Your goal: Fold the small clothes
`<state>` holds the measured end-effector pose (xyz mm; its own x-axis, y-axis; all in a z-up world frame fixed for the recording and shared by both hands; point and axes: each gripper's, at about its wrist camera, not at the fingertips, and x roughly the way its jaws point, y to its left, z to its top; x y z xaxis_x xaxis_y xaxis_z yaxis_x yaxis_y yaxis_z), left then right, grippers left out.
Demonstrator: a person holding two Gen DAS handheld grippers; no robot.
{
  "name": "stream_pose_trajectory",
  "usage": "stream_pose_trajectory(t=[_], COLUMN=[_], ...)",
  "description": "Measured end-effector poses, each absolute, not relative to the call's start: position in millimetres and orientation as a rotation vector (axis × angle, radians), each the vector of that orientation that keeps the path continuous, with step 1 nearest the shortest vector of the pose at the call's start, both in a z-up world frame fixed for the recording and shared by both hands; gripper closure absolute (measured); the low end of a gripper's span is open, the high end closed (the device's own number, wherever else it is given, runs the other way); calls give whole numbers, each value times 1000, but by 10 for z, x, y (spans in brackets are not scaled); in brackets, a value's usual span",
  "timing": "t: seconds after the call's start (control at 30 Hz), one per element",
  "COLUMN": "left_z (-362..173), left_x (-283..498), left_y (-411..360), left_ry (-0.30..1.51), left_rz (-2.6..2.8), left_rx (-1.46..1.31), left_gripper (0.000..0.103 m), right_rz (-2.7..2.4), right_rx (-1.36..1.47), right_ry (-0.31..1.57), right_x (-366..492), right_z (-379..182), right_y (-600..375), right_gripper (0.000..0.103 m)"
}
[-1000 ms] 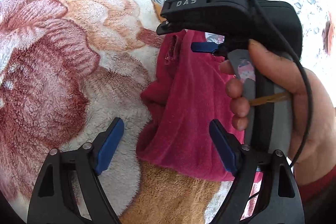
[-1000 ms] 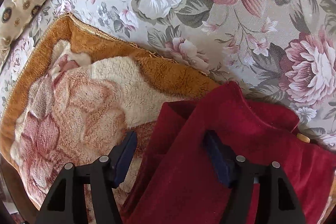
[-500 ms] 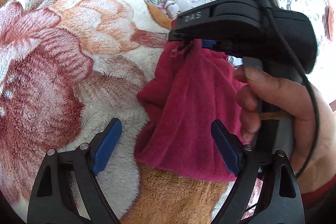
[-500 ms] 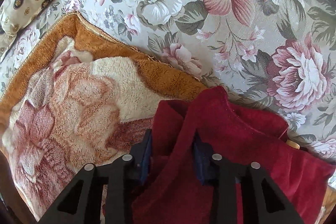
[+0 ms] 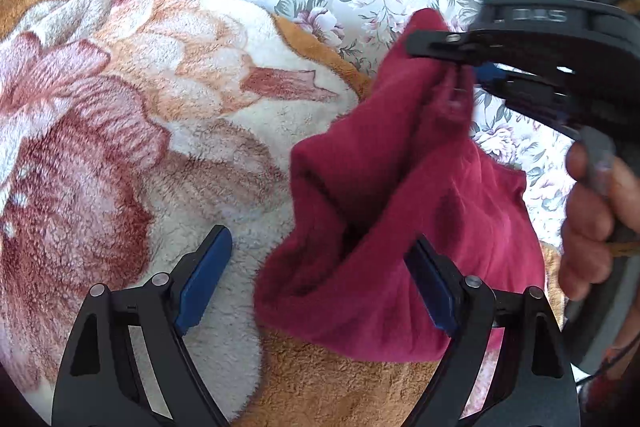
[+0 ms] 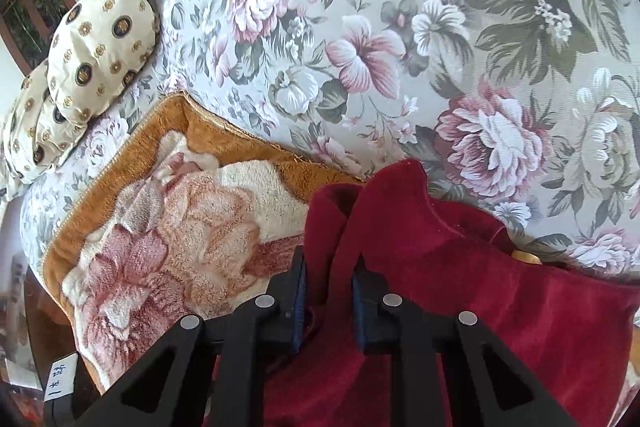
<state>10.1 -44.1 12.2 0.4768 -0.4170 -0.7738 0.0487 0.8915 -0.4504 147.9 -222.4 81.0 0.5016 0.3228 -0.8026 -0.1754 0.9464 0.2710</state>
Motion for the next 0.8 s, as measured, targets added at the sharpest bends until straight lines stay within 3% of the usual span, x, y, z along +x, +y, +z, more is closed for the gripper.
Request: stream_pose_trajectory(t=[0.1, 0.17, 0.27, 0.5, 0.8], left_z=[137, 151, 323, 898, 760], left_x=[138, 157, 101, -177, -398], left_y=[-512, -592, -746, -1422, -2674], left_ry=[1025, 1038, 992, 889, 929], left_rz=[-365, -453, -527, -712, -869], left_rx=[-432, -475, -445, -308, -98], left_gripper=[23, 46, 59, 62, 62], right_rz=[311, 313, 312, 266, 46], right_rx=[188, 207, 230, 255, 220], right_ry=[979, 964, 940, 871, 915], right_x=[1408, 1345, 1225, 829, 400], right_z=[885, 932, 1025, 1359, 1076], right_y=[-2317, -2423, -2639, -3400, -4431], right_gripper=[86, 86, 87, 89, 90])
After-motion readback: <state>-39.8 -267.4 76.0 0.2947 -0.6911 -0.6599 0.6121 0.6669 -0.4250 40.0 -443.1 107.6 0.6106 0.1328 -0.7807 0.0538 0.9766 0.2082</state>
